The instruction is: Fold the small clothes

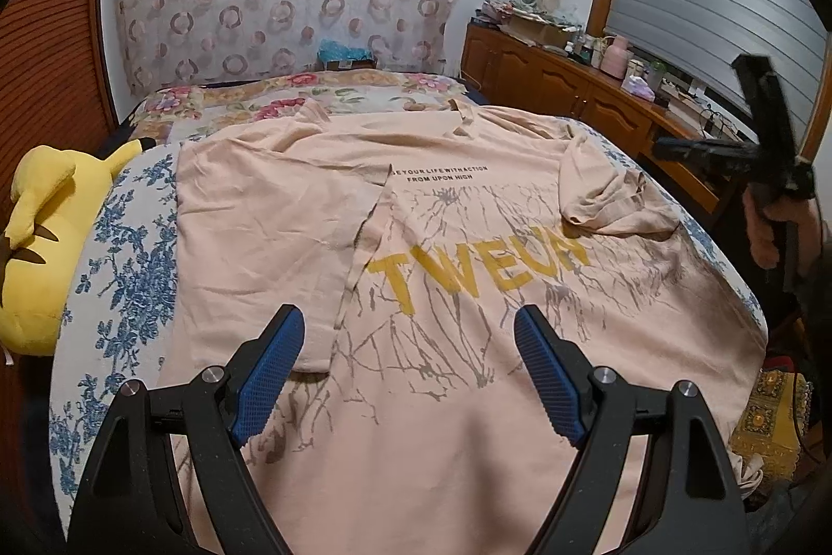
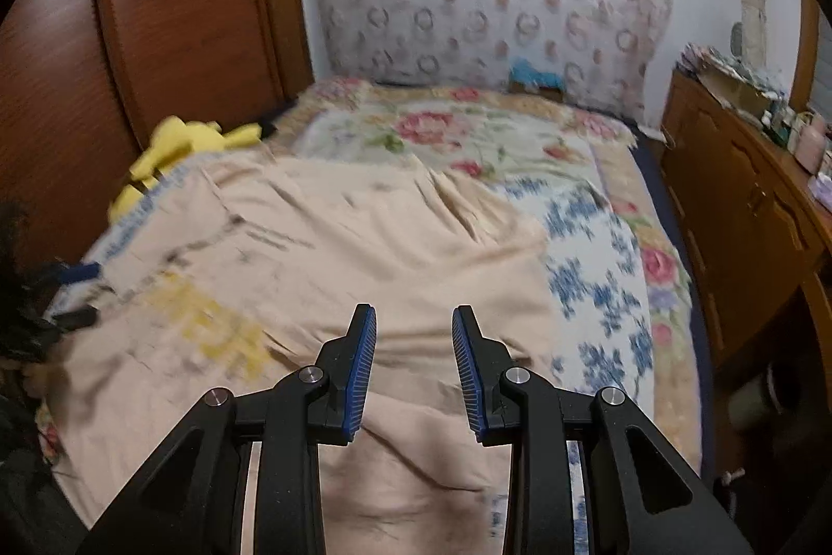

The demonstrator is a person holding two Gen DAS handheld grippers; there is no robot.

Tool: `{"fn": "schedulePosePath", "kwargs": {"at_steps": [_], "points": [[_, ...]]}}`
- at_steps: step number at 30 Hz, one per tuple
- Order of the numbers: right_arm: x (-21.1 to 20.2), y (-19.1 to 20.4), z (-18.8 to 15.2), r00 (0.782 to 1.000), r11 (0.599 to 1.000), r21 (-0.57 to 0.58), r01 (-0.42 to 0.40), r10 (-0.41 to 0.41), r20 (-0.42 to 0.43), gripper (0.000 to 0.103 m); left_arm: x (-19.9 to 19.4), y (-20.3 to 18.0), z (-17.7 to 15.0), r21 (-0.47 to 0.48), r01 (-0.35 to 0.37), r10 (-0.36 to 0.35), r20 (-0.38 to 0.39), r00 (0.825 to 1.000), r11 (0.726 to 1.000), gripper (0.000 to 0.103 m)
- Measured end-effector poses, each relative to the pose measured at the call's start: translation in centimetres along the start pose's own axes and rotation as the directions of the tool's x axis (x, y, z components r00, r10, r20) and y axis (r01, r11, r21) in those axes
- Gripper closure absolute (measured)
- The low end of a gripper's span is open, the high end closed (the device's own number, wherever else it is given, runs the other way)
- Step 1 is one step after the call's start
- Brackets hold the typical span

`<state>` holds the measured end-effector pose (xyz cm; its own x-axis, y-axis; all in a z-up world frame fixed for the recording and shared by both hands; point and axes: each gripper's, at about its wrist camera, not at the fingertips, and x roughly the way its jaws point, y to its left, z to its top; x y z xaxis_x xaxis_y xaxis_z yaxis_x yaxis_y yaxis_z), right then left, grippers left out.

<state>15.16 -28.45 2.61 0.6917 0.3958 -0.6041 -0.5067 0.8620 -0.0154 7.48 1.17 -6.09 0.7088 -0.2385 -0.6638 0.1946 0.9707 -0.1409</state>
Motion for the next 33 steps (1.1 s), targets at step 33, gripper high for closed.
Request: {"fn": "schedulePosePath", "kwargs": {"at_steps": [33], "points": [[0.2, 4.1, -1.3, 0.999, 0.999, -0.025, 0.030, -0.030, -0.026, 0.099, 0.5, -0.4, -0.2, 0.002, 0.004, -0.004, -0.012, 1.000, 1.000, 0.019]]}}
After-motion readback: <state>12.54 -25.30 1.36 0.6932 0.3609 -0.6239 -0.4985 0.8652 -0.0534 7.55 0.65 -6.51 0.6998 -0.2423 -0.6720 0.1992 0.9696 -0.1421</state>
